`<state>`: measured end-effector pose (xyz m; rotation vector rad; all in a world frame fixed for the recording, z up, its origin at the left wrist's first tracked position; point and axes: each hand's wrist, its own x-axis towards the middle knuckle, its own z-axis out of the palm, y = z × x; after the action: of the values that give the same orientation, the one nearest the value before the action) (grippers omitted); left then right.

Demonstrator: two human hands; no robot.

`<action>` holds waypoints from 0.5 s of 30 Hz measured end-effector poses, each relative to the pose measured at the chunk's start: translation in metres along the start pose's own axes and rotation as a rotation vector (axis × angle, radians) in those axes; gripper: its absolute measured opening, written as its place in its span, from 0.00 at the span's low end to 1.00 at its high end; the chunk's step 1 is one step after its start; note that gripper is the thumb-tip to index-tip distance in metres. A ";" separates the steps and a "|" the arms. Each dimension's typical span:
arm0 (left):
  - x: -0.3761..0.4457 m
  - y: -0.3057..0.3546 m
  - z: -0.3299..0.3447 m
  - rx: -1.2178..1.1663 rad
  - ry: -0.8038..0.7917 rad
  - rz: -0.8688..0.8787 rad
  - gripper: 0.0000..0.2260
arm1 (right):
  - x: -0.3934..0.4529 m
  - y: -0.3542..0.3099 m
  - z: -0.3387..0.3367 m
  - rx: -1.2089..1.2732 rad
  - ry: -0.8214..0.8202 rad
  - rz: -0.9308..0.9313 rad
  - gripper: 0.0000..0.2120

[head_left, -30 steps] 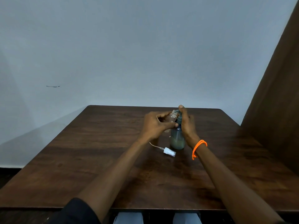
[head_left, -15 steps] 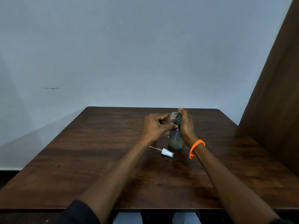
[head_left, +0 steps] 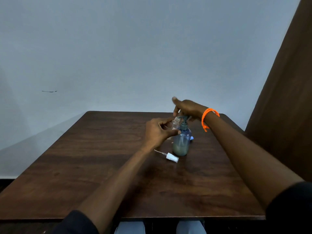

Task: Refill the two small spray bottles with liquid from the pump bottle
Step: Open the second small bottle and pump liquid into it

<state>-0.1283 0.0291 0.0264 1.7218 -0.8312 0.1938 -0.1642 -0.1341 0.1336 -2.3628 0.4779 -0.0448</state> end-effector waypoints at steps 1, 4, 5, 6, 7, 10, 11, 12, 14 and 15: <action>0.000 0.000 0.000 -0.005 0.002 0.005 0.25 | 0.000 -0.005 0.003 -0.075 -0.045 0.021 0.36; 0.001 0.001 0.003 -0.029 0.012 0.013 0.24 | 0.006 -0.005 0.013 -0.161 -0.045 0.056 0.25; 0.001 0.001 0.004 -0.029 0.016 0.013 0.24 | 0.007 -0.004 0.014 -0.164 -0.030 0.054 0.23; 0.001 0.000 0.004 -0.023 0.018 0.011 0.24 | 0.008 -0.004 0.014 -0.156 -0.017 0.050 0.22; 0.002 -0.001 0.005 -0.013 0.020 0.009 0.25 | 0.009 -0.003 0.015 -0.139 -0.005 0.050 0.21; 0.002 -0.007 0.007 -0.002 0.026 0.005 0.25 | 0.011 0.001 0.019 -0.091 0.026 0.059 0.19; 0.002 -0.009 0.007 -0.002 0.027 0.005 0.25 | 0.011 0.003 0.021 -0.085 0.025 0.065 0.19; 0.001 -0.010 0.008 -0.001 0.028 0.008 0.24 | 0.011 0.004 0.023 -0.072 0.023 0.070 0.19; -0.001 -0.010 0.009 -0.005 0.031 0.009 0.24 | 0.013 0.006 0.026 -0.031 0.013 0.082 0.19; -0.001 -0.009 0.009 -0.009 0.033 0.008 0.24 | 0.014 0.007 0.025 -0.026 0.013 0.088 0.19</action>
<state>-0.1261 0.0223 0.0154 1.7031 -0.8134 0.2233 -0.1495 -0.1270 0.1091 -2.3648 0.5916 -0.0130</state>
